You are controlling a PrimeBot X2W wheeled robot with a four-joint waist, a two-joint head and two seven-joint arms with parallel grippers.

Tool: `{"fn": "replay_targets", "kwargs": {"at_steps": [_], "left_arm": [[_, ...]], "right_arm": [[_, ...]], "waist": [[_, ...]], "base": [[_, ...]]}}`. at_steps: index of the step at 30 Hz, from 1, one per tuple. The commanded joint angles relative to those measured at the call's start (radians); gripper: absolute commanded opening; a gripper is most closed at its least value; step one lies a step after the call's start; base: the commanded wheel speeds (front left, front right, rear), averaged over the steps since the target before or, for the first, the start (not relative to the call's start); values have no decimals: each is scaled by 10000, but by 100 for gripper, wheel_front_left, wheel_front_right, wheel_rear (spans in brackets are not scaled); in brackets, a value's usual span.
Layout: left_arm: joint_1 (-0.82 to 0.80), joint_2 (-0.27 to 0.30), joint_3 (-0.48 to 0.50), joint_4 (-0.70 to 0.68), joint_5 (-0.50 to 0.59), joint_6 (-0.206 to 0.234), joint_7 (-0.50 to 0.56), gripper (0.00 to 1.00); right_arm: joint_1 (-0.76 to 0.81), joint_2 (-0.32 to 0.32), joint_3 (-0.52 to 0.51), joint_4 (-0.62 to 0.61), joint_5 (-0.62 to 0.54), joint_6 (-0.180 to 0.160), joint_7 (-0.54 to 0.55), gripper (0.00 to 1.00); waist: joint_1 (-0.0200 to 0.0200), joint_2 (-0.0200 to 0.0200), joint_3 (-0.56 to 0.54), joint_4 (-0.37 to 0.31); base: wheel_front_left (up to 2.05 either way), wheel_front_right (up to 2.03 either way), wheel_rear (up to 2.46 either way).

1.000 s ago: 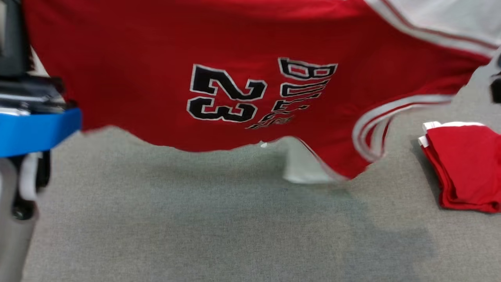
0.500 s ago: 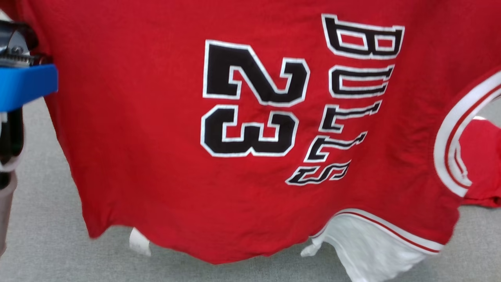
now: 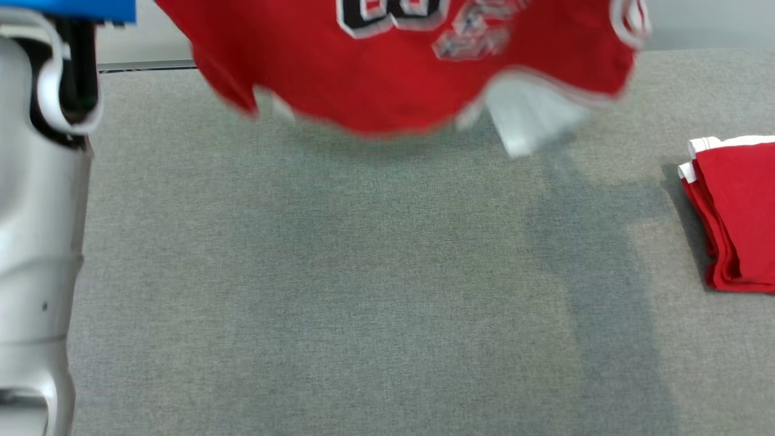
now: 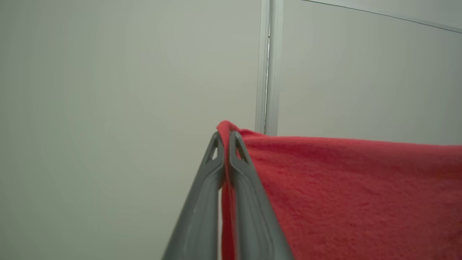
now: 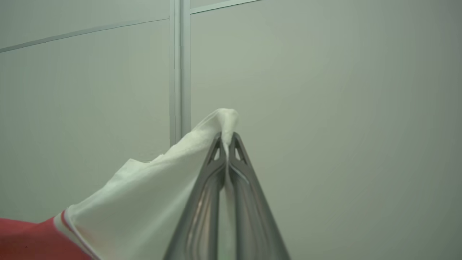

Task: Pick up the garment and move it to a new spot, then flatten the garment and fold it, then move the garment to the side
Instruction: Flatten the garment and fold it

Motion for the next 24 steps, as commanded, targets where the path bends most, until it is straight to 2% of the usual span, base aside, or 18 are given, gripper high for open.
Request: {"fn": "replay_targets", "kwargs": {"at_steps": [1,5,10,14,19,24], "left_arm": [[-416,-84,110,525,41,-122,-98,0],[-698,-416,203,2573,97,-386,-154,0],[-371,-853,172,4734,135,-627,-168,0],[93,-1116,114,6007,157,-813,-166,0],[1215,-1249,142,6380,320,-981,-168,0],[2790,-1086,472,5439,589,-1043,-169,0]], "right_arm": [[-421,116,135,410,-89,-1,-178,0],[-683,739,800,1978,43,-1,-410,0],[149,1475,1873,3632,301,-1,-687,0],[1016,1937,2541,4494,805,-1,-1118,0],[2715,2040,3457,4657,1767,-1,-1537,0],[4585,1539,3908,3812,2628,-1,-1826,0]], "waist": [[-4,-3,34,-56],[-4,-3,124,-235],[-4,-3,404,-384],[-4,-3,696,-433],[-4,-3,771,-503],[-4,-3,499,-512]], "base": [[0,0,0],[0,0,0],[0,0,0],[0,0,0],[0,0,0],[0,0,0]]}}
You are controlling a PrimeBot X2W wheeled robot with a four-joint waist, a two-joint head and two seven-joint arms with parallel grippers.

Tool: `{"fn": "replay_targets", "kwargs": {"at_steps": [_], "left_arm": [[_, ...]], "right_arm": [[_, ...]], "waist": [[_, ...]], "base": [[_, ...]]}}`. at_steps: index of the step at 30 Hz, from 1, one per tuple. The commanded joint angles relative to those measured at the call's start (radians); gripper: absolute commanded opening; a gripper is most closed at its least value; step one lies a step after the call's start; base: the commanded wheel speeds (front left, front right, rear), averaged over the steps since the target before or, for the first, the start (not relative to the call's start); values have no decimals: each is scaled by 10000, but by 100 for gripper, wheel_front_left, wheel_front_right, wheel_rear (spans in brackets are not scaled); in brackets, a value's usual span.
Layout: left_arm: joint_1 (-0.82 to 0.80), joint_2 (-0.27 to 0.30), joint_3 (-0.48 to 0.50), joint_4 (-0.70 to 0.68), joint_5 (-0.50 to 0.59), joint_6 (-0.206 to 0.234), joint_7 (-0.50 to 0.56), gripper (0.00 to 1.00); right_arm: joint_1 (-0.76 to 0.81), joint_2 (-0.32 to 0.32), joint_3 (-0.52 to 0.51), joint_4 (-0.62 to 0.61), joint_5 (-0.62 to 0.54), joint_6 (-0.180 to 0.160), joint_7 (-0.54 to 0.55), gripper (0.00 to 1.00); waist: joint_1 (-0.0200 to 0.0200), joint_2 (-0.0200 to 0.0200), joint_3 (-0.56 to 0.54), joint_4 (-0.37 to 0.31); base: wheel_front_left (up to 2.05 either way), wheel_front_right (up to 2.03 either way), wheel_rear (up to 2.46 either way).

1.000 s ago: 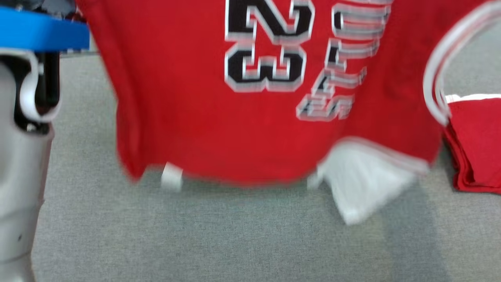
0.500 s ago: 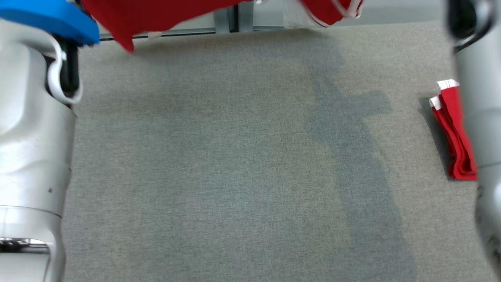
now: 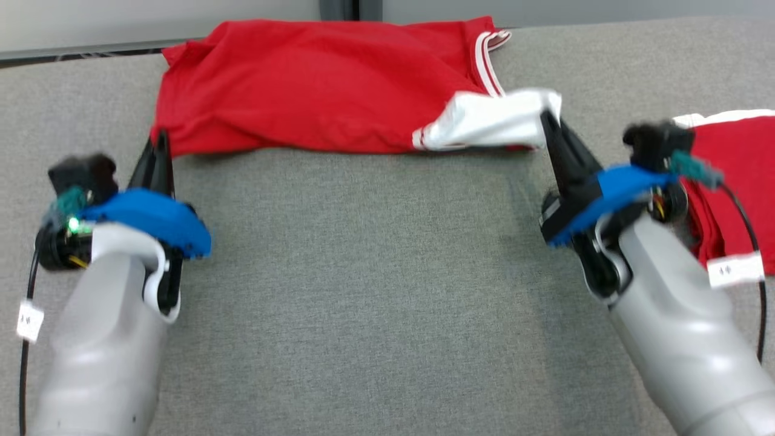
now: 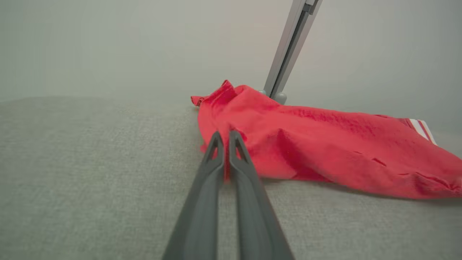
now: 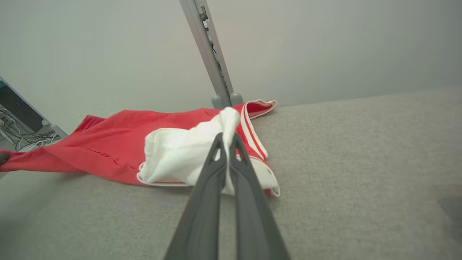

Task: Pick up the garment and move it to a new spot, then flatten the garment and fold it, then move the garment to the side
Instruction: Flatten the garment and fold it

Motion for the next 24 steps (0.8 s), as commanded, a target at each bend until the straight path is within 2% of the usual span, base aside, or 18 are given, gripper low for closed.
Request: {"fn": "replay_targets", "kwargs": {"at_steps": [1,5,8,12,18,24], "left_arm": [[523,37,224,-423,66,-47,-25,0],[1683,115,587,-1385,296,-70,-24,0],[2903,119,833,-2415,538,-85,-25,0],[4542,150,1188,-3748,682,-62,-24,0],[6844,217,1520,-5652,518,251,144,0],[9010,289,1749,-8511,187,1011,1496,0]], "right_arm": [[707,-297,9,-380,202,1,-90,0],[2027,-675,-7,-1410,371,1,-124,0],[3592,-1033,-476,-2752,290,1,-126,0],[5726,-1140,-1193,-4511,-149,1,-118,0],[8757,-595,-2837,-7611,-1166,1,1206,0],[11006,348,-4056,-10901,-2247,-1,3291,0]], "waist": [[2,1,-182,7],[2,1,-528,-19],[2,1,-942,-29],[2,1,-1508,-113],[2,1,-2082,-204],[2,1,-2329,-174]], "base": [[0,0,0],[0,0,0],[0,0,0],[0,0,0],[0,0,0],[0,0,0]]}}
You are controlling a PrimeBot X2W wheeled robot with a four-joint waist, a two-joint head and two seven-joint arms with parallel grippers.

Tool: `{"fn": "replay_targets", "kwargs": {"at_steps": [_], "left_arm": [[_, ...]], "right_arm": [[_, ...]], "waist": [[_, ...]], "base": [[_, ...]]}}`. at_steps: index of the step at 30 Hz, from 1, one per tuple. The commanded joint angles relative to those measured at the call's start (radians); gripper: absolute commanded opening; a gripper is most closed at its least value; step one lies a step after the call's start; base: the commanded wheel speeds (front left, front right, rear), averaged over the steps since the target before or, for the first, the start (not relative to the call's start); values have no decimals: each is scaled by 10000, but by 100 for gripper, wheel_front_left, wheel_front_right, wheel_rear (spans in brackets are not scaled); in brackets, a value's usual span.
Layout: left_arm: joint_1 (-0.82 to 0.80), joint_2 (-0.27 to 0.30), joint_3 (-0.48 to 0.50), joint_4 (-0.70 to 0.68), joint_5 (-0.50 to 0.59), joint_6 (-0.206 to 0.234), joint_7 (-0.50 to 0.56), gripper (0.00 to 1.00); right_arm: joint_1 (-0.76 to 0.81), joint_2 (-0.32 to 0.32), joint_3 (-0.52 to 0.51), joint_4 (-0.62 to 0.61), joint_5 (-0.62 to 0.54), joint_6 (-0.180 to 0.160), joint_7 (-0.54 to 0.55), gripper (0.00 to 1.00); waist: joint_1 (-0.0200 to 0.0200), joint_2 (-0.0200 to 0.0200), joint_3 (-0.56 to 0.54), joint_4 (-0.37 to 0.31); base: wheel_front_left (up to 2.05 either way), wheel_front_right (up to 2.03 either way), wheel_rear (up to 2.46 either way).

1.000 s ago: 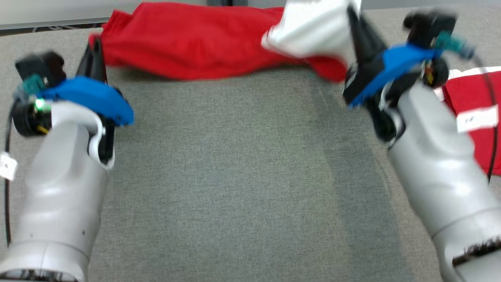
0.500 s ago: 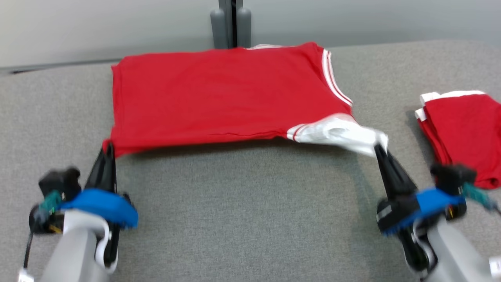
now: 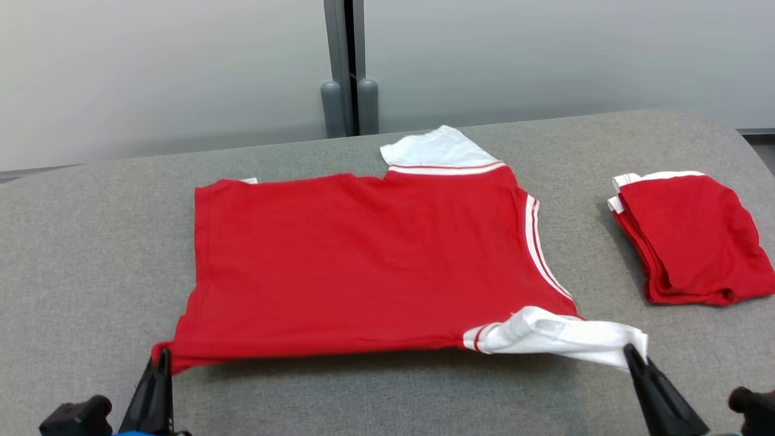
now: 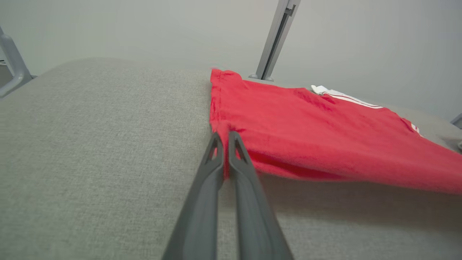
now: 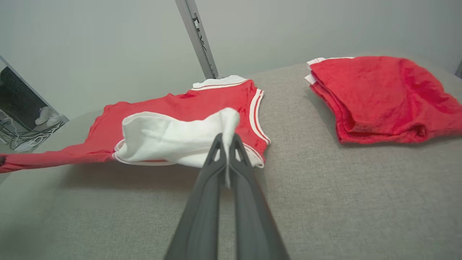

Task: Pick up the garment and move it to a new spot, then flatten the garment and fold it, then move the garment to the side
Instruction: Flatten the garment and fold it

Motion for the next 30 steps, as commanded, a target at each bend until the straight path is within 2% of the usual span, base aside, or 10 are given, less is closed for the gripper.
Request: {"fn": "replay_targets", "kwargs": {"at_steps": [1,6,11,18,25,27,30], "left_arm": [[191,82,25,-325,-10,106,200,0],[906,311,-27,-2004,-47,481,1332,0],[572,387,-139,-2272,-466,560,2481,0],[-733,717,-279,-1515,-1078,123,3737,0],[-1851,972,-423,-1014,-969,-209,3721,0],[-2310,992,-625,-749,-883,-402,3631,0],[-2708,959,-911,-341,-842,-607,3529,0]], "right_arm": [[190,33,-147,-289,-77,-1,149,0],[448,248,-439,-1180,-368,-1,1038,0],[-438,-35,-239,-602,-301,-1,1307,0],[-2581,-1015,322,1336,-30,-1,1072,0],[-5047,-1876,1111,3623,425,-1,249,0],[-5859,-2136,1410,4655,566,-1,-70,0],[-6489,-2263,1761,5588,689,-1,-510,0]], "waist": [[2,3,-9,23],[2,3,125,185],[2,3,536,282],[2,3,1390,512],[2,3,1910,644],[2,3,2059,794],[2,3,2184,895]], "base": [[0,0,0],[0,0,0],[0,0,0],[0,0,0],[0,0,0],[0,0,0],[0,0,0]]}}
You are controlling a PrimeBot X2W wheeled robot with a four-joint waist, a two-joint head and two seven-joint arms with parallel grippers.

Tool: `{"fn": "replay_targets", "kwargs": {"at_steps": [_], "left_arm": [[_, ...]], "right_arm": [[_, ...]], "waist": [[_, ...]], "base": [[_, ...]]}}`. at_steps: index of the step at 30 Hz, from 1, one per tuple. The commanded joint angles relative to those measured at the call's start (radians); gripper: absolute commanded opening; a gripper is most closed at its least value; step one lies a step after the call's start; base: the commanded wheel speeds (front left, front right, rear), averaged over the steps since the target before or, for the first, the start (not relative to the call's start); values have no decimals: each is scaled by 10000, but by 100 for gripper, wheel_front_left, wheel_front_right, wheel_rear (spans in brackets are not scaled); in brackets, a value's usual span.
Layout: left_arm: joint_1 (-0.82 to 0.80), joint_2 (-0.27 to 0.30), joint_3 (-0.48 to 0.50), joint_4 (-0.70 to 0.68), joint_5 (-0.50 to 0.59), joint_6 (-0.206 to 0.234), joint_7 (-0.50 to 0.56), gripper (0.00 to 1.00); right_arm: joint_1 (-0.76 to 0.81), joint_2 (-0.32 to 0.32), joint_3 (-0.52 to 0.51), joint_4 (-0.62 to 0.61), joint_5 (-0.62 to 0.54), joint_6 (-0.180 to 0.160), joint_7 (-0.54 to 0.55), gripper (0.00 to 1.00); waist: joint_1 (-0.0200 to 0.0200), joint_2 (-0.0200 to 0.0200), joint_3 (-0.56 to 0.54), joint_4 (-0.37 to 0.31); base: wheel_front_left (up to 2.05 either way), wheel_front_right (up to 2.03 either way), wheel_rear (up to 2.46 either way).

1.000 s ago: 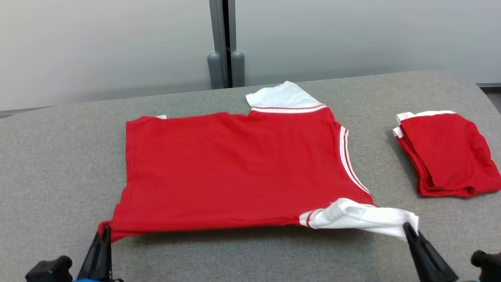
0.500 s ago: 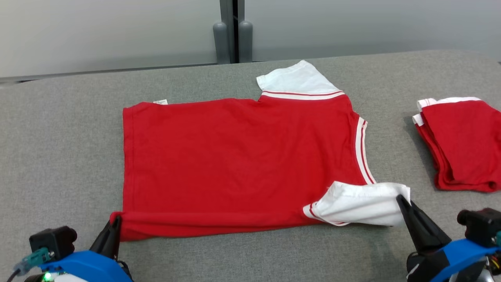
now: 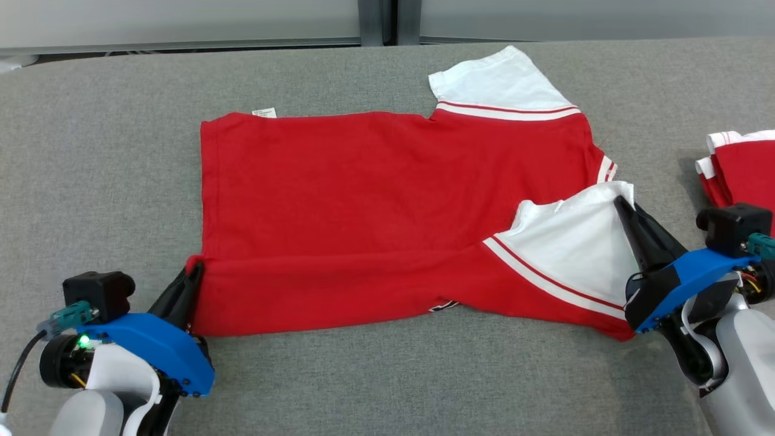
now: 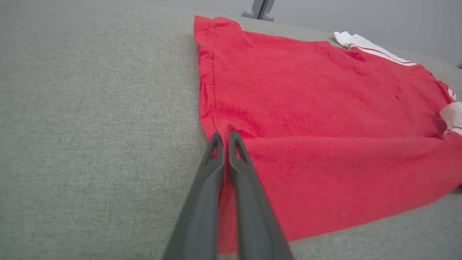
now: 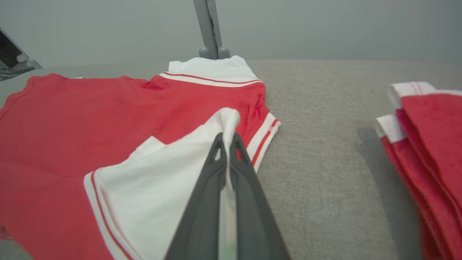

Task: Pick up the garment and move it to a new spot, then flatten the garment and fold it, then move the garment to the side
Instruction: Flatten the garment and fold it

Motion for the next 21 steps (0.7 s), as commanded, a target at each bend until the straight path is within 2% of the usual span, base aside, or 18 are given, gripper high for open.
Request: {"fn": "replay_targets", "kwargs": {"at_steps": [1,2,3,7,10,12,17,21], "left_arm": [[-243,-14,-77,168,40,-68,-112,25],[-350,-78,-180,288,53,-109,-189,89],[-416,-132,-267,423,45,-156,-255,100],[-599,-330,-402,712,236,-151,-913,100],[-549,-518,-363,683,662,121,-1954,100],[-468,-643,-290,666,936,335,-2735,100],[-233,-934,-131,487,1422,871,-4222,100],[-79,-937,-141,263,1786,1167,-4640,100]], "right_arm": [[-272,-60,120,216,83,1,-271,39],[-441,-24,175,433,164,1,-497,82],[-498,-50,262,680,174,-1,-647,100],[-718,-183,549,1019,133,1,-1659,100],[-547,-278,370,1006,-288,1,-2357,100],[-249,-112,-14,842,-628,1,-2584,100],[687,449,-1120,-381,-1602,1,-2551,100],[1720,975,-1736,-1760,-2217,1,-2004,100]], "waist": [[-2,-2,88,86],[-2,-2,114,121],[-2,-2,127,153],[-2,-2,118,231],[-2,-2,-19,233],[-2,-2,-164,201],[-2,-2,-655,59],[-2,-2,-1013,-20]], "base": [[0,0,0],[0,0,0],[0,0,0],[0,0,0],[0,0,0],[0,0,0],[0,0,0],[0,0,0]]}}
